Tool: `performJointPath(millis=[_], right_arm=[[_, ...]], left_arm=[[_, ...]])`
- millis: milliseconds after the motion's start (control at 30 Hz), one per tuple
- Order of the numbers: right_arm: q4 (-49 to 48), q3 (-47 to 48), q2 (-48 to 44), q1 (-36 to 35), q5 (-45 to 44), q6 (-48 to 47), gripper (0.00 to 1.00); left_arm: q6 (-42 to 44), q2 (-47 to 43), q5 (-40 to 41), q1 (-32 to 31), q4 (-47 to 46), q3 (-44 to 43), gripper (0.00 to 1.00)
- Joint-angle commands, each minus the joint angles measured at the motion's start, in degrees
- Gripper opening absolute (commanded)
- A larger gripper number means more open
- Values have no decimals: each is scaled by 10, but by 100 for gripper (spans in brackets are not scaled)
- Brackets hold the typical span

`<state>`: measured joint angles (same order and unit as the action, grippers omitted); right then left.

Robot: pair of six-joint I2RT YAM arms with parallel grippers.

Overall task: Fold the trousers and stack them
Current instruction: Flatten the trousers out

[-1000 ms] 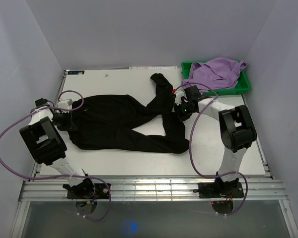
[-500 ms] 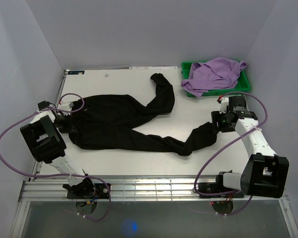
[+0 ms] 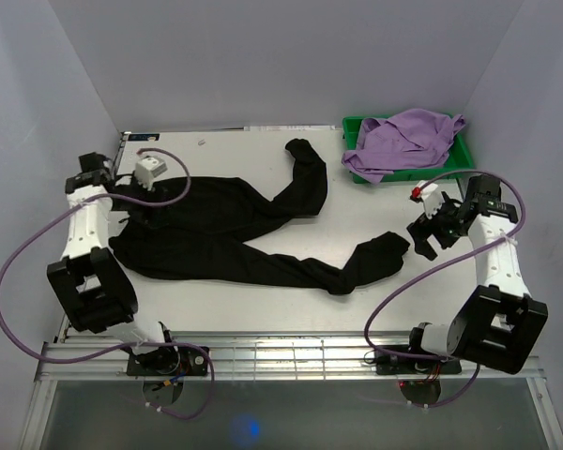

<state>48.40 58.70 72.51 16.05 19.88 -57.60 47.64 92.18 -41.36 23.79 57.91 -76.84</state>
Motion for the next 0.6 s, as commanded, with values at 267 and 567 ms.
performJointPath(millis=[267,567], right_arm=[[-9,113,215,-17,184,-46,97],[-42,90,285,-35,154,6,88]], left_arm=[[59,-65,7,-377,-41,87,81],[83,57,135,-523,-124,82,78]])
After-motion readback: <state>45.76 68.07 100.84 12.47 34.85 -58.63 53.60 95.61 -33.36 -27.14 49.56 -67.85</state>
